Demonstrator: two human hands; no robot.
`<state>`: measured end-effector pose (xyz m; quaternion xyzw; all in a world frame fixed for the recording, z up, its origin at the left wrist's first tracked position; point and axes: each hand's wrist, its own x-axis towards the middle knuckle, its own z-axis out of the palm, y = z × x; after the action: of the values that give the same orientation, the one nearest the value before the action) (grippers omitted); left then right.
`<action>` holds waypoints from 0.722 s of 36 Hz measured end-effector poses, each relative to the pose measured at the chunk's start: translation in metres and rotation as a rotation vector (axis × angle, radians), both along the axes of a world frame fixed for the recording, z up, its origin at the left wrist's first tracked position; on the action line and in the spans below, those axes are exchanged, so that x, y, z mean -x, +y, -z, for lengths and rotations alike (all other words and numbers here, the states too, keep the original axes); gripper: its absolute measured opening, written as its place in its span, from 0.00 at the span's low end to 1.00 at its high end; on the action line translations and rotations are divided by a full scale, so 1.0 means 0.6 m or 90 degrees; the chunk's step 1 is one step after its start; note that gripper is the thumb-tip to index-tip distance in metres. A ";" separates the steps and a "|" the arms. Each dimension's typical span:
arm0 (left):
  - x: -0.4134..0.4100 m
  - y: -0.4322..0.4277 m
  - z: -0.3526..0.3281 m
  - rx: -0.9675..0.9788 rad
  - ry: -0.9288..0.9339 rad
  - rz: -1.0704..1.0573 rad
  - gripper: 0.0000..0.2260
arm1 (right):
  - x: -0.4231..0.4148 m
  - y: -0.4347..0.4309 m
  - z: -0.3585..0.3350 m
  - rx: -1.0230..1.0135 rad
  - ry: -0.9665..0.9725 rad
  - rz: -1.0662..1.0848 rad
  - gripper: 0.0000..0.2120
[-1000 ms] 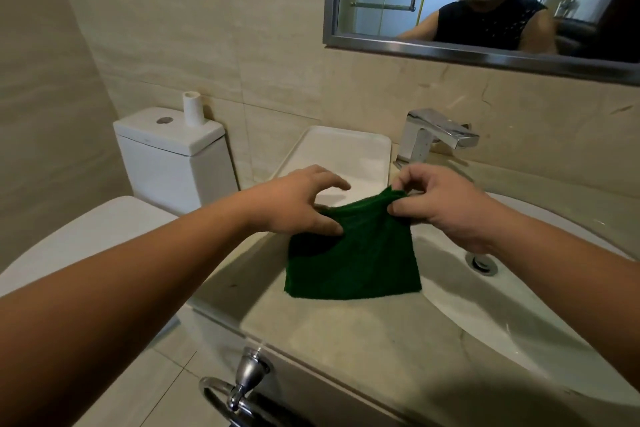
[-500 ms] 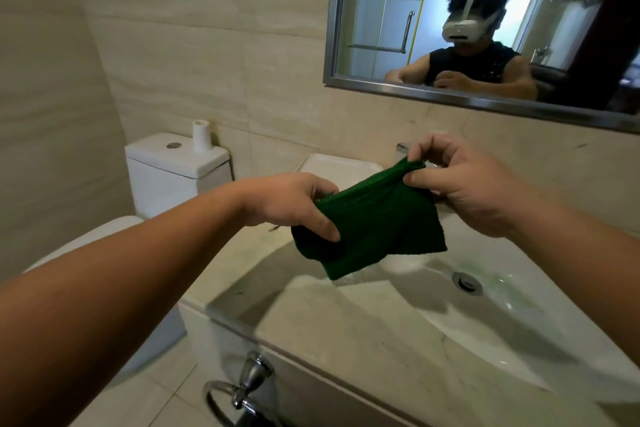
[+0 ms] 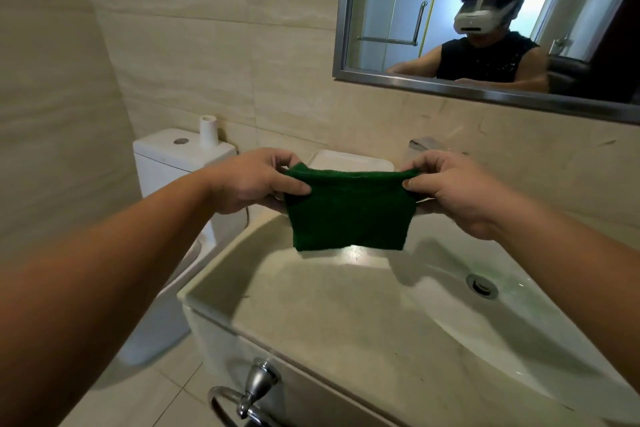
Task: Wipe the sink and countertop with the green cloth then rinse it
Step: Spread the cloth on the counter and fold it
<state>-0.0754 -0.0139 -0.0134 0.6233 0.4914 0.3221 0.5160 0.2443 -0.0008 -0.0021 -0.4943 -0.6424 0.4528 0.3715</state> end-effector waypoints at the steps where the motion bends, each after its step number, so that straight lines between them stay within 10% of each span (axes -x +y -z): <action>1: 0.001 0.013 0.001 -0.014 0.012 -0.021 0.05 | 0.005 0.012 0.003 0.000 -0.003 0.004 0.07; 11: -0.004 0.152 -0.003 -0.148 -0.018 -0.199 0.10 | 0.044 0.158 0.005 -0.033 -0.014 0.060 0.12; 26: -0.005 0.219 0.044 0.005 0.010 -0.121 0.07 | 0.034 0.212 0.039 0.081 -0.026 0.047 0.11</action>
<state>-0.0722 0.1177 -0.0400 0.5743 0.5535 0.3626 0.4820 0.2236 0.1267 -0.0256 -0.5495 -0.6009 0.4686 0.3426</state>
